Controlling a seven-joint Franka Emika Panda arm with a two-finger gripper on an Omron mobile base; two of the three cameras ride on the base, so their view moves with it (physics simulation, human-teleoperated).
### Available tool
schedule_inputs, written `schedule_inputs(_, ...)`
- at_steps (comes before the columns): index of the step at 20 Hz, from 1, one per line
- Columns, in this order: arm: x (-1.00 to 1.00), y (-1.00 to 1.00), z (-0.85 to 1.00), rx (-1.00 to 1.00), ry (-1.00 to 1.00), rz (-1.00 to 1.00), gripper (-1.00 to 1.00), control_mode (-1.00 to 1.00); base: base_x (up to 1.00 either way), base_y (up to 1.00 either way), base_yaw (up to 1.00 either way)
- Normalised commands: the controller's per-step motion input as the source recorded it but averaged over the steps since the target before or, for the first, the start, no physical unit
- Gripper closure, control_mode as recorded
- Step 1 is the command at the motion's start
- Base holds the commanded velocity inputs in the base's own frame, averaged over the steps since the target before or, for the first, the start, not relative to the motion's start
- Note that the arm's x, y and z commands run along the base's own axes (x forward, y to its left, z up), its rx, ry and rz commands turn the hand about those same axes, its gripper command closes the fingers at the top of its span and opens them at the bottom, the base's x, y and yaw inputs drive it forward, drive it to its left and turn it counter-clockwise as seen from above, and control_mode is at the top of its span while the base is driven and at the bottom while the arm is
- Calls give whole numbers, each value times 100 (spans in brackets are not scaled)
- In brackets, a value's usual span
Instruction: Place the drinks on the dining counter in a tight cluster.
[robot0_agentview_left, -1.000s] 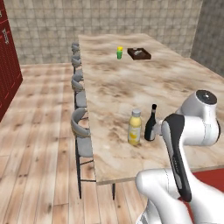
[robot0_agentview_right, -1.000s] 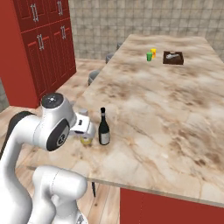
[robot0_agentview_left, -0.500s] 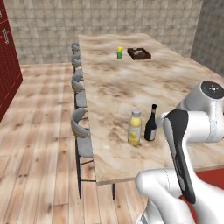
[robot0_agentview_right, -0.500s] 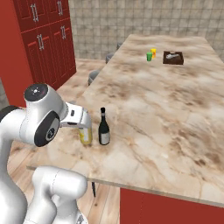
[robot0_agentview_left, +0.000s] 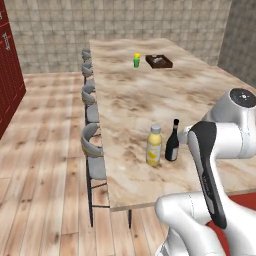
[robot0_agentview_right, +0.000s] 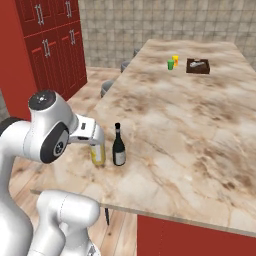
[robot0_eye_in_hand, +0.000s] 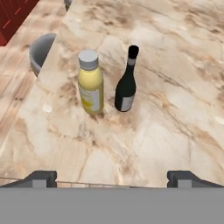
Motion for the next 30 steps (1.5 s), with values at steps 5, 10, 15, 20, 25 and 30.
schedule_inputs(5, 0, 0, 0, 0, 0, 0, -100, 100, -72, 0, 9)
schedule_inputs(10, 0, 0, 0, 0, 0, 0, -100, 100, -65, 18, 47)
schedule_inputs(15, 0, 0, 0, 0, 0, 0, -100, 100, 0, 21, 97)
schedule_inputs(20, 0, 0, 0, 0, 0, 0, -100, 100, 0, 0, 100)
schedule_inputs(25, 0, 0, 0, 0, 0, 0, -100, 100, 0, 12, 100)
schedule_inputs(30, 0, 0, 0, 0, 0, 0, -100, 100, 0, 29, 100)
